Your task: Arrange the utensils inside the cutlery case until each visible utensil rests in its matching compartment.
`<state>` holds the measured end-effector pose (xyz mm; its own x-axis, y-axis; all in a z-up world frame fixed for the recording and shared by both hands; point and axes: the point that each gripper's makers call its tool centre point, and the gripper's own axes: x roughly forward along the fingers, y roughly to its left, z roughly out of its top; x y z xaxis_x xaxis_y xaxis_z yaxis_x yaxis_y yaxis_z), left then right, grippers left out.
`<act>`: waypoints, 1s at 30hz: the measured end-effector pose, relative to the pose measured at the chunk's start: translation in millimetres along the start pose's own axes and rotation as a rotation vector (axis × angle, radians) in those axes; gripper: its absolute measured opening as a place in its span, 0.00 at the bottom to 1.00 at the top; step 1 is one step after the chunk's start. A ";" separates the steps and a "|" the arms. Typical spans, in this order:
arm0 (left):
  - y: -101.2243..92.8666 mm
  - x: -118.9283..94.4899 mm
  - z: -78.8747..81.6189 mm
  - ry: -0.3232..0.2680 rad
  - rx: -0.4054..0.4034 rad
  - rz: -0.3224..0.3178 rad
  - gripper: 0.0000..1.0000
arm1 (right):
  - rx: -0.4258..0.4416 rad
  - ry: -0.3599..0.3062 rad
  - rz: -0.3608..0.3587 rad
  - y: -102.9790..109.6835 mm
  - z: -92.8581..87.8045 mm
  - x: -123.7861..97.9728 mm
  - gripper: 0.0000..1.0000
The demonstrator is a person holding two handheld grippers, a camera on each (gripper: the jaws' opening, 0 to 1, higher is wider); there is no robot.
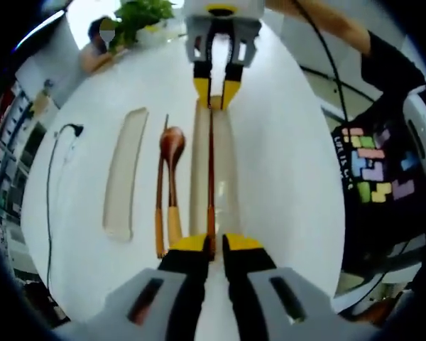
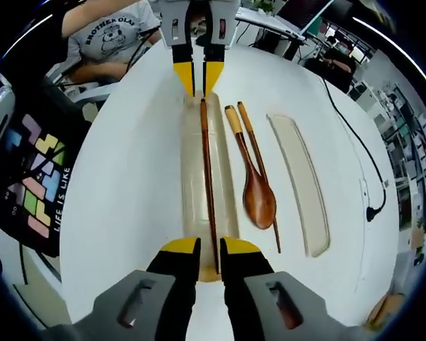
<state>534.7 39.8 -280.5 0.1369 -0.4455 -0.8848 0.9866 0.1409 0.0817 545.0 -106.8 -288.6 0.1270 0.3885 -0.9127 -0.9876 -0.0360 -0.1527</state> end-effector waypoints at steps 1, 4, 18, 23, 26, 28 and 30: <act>3.2 -0.8 0.4 0.000 -0.007 0.014 0.08 | -0.001 -0.009 -0.012 -2.8 1.6 -2.5 0.11; 12.5 -2.2 1.4 -0.004 -0.002 0.049 0.08 | 0.001 -0.029 -0.036 -9.6 4.6 -8.8 0.11; 46.3 8.7 -2.2 0.020 -0.036 0.090 0.11 | -0.015 -0.022 -0.080 -41.0 -4.8 -2.8 0.13; 54.9 16.2 -8.2 0.036 -0.031 0.096 0.11 | -0.017 0.001 -0.088 -53.0 -11.4 5.1 0.16; 56.4 18.4 -11.3 0.065 -0.016 0.105 0.11 | -0.047 0.012 -0.092 -60.0 -13.2 8.1 0.16; 56.9 19.5 -12.7 0.083 0.000 0.103 0.12 | -0.050 0.031 -0.089 -63.8 -14.9 10.4 0.16; 59.9 20.0 -11.8 0.089 -0.005 0.106 0.12 | -0.040 0.030 -0.087 -67.7 -13.7 13.5 0.16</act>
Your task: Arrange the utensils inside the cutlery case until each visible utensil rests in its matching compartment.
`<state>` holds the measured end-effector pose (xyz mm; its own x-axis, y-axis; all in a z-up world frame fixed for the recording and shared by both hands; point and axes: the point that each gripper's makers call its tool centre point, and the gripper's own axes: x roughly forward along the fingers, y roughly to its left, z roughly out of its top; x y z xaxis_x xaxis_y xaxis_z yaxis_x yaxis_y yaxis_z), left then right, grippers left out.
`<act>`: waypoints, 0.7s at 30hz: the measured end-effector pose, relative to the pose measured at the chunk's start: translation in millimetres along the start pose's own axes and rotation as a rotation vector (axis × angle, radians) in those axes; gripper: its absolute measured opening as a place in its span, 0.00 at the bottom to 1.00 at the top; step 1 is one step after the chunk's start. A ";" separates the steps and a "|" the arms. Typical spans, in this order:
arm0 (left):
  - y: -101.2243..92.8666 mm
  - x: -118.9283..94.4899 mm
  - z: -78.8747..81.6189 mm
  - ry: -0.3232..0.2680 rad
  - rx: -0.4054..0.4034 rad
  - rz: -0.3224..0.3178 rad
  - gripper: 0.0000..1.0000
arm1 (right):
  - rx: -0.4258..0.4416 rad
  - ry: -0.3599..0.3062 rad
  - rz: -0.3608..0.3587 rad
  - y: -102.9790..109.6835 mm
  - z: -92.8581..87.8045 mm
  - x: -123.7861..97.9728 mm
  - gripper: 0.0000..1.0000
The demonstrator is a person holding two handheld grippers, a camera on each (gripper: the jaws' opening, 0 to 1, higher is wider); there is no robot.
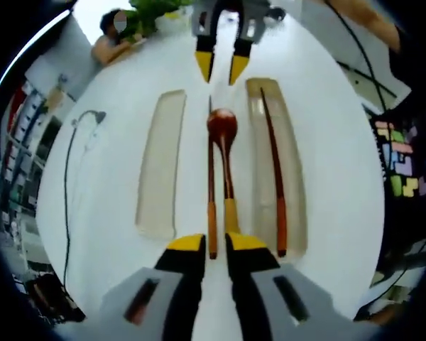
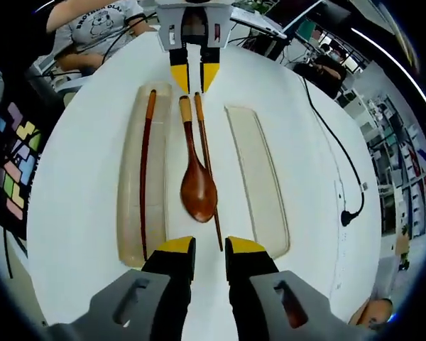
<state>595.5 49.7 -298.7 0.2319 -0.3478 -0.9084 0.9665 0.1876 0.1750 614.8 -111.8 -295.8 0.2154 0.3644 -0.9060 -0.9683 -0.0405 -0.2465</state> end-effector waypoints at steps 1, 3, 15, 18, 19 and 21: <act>0.7 1.1 0.4 0.001 -0.006 -0.002 0.12 | 0.003 0.002 0.003 -0.8 0.4 2.1 0.16; 1.4 3.6 -1.0 0.016 -0.007 -0.009 0.12 | 0.005 0.016 0.014 -1.5 -0.6 5.9 0.16; -1.9 17.5 -8.7 0.077 -0.006 -0.012 0.13 | 0.045 0.018 0.009 -9.2 2.8 14.4 0.12; -3.9 18.1 -2.8 0.042 -0.038 -0.039 0.13 | 0.064 0.018 0.026 -6.6 0.5 18.1 0.11; -4.2 19.3 -4.1 0.054 -0.034 -0.038 0.13 | 0.057 0.034 0.029 -5.8 -3.1 20.1 0.12; -2.9 20.2 -6.8 0.078 -0.016 -0.033 0.13 | 0.047 0.052 0.024 -7.4 -8.0 23.9 0.12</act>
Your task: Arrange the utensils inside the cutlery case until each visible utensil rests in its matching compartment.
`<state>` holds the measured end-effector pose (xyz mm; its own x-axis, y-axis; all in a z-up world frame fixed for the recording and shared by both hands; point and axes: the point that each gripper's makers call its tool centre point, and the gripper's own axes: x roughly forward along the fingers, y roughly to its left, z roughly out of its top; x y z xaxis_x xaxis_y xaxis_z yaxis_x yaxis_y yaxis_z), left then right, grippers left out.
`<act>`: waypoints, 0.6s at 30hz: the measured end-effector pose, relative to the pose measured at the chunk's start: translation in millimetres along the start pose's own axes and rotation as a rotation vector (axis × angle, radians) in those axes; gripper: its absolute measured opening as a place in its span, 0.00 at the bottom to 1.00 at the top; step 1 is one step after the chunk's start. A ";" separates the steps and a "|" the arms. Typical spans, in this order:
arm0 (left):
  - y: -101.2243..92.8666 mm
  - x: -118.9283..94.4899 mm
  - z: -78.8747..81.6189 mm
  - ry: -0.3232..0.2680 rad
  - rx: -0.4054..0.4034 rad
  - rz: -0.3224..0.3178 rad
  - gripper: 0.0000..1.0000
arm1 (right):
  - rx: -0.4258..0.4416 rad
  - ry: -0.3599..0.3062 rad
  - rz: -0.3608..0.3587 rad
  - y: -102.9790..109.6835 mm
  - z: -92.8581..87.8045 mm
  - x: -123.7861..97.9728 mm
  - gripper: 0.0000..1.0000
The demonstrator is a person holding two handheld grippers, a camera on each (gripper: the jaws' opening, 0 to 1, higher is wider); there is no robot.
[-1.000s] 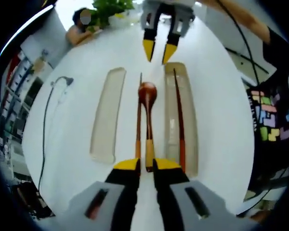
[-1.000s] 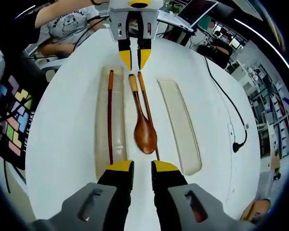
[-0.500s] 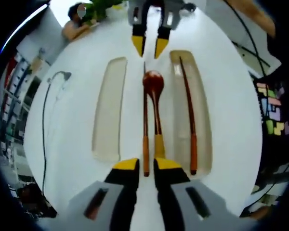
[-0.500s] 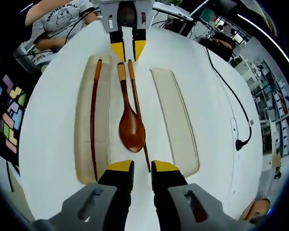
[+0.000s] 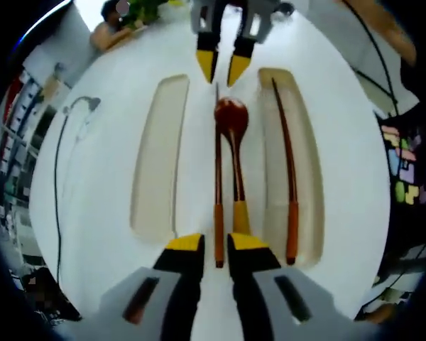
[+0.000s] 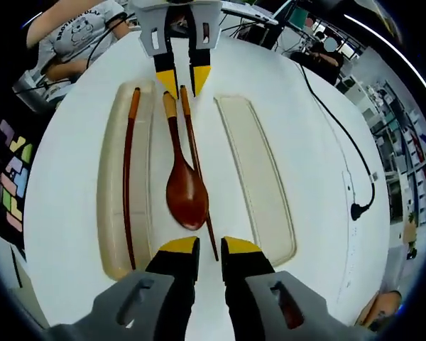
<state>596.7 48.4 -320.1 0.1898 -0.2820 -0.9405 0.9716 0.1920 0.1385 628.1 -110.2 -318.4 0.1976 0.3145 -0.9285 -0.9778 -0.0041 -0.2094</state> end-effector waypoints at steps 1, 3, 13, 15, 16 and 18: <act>-0.3 0.0 0.2 -0.002 -0.002 -0.003 0.13 | 0.006 0.001 0.002 -1.0 -1.0 1.1 0.12; -3.9 1.0 3.1 -0.026 -0.026 -0.034 0.13 | 0.025 -0.005 0.005 -1.3 -1.0 2.9 0.12; -0.9 7.2 -3.9 0.002 -0.041 -0.055 0.13 | 0.050 -0.004 0.023 -2.4 -2.0 9.4 0.12; -2.3 7.5 -3.7 0.006 -0.030 -0.067 0.11 | 0.065 -0.009 0.039 -1.2 -1.4 9.3 0.11; -4.3 8.0 -3.3 0.014 -0.014 -0.075 0.10 | 0.064 -0.010 0.037 -1.9 -1.1 9.5 0.10; -5.4 8.9 -2.0 0.033 0.014 -0.086 0.09 | 0.078 0.000 0.057 -0.7 -1.1 9.6 0.09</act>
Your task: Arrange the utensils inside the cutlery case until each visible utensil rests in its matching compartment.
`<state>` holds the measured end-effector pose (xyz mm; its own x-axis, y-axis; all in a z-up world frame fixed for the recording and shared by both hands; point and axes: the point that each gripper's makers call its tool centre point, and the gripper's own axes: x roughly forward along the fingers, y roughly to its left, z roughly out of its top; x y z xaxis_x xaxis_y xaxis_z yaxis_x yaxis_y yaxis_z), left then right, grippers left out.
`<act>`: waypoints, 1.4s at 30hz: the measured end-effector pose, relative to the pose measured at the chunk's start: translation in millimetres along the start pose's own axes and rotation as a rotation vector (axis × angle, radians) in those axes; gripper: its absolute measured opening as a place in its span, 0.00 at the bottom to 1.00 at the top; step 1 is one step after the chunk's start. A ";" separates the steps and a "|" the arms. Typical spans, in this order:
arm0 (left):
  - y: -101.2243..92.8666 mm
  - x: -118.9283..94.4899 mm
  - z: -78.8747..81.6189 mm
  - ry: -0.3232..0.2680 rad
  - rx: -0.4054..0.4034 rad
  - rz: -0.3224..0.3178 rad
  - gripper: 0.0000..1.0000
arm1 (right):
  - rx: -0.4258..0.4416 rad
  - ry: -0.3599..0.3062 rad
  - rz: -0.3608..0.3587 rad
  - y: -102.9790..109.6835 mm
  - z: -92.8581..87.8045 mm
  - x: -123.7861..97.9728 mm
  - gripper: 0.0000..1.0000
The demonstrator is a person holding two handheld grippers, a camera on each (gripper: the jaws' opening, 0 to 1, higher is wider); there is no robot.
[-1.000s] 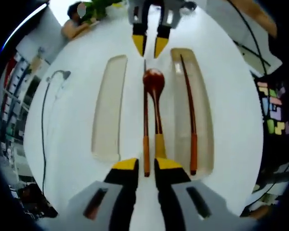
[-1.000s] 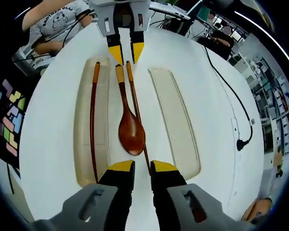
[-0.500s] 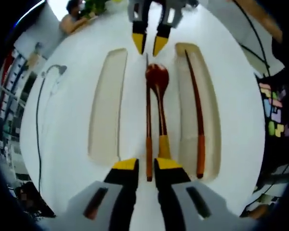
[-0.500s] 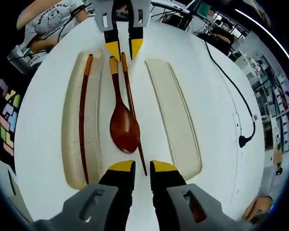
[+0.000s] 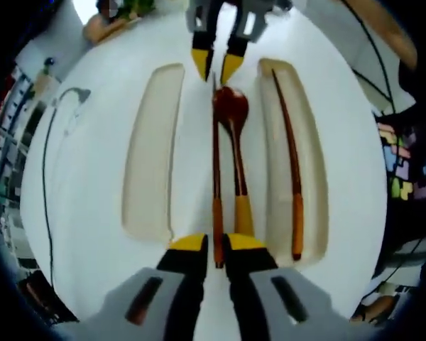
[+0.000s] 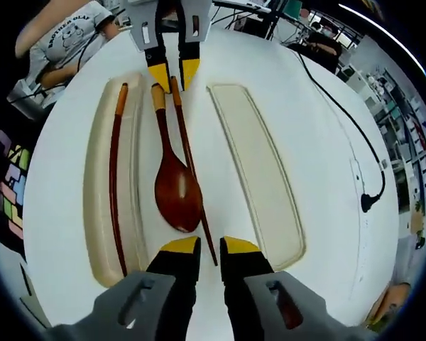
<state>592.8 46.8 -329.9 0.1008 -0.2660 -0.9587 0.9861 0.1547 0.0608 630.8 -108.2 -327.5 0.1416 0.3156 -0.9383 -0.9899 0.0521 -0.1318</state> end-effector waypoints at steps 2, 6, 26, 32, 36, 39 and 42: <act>2.7 -0.2 -0.3 0.028 -0.044 -0.016 0.09 | 0.040 0.013 0.043 5.0 -1.3 0.4 0.06; 7.7 0.0 0.1 0.033 -0.059 -0.045 0.09 | 0.065 0.020 0.074 3.5 -1.9 0.4 0.04; 9.2 -0.4 0.1 0.033 -0.016 -0.016 0.05 | -0.044 -0.056 0.063 5.1 -1.4 1.1 0.00; 7.4 -0.3 -0.9 0.033 0.011 -0.017 0.05 | -0.065 -0.046 0.054 7.4 -0.2 2.0 0.00; 4.3 0.6 4.3 -0.009 -0.005 -0.037 0.05 | -0.078 -0.001 0.045 6.9 -4.6 0.7 0.00; 5.2 -1.5 8.0 -0.021 0.008 -0.023 0.05 | -0.081 0.002 0.022 3.5 -6.3 -2.6 0.00; 5.4 -6.7 11.4 -0.027 0.016 -0.013 0.05 | -0.085 -0.006 0.005 1.6 -6.5 -9.6 0.00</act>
<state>599.0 38.5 -319.9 0.0911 -0.2932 -0.9517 0.9893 0.1357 0.0529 627.8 -117.3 -320.8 0.1367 0.3215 -0.9370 -0.9876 -0.0295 -0.1542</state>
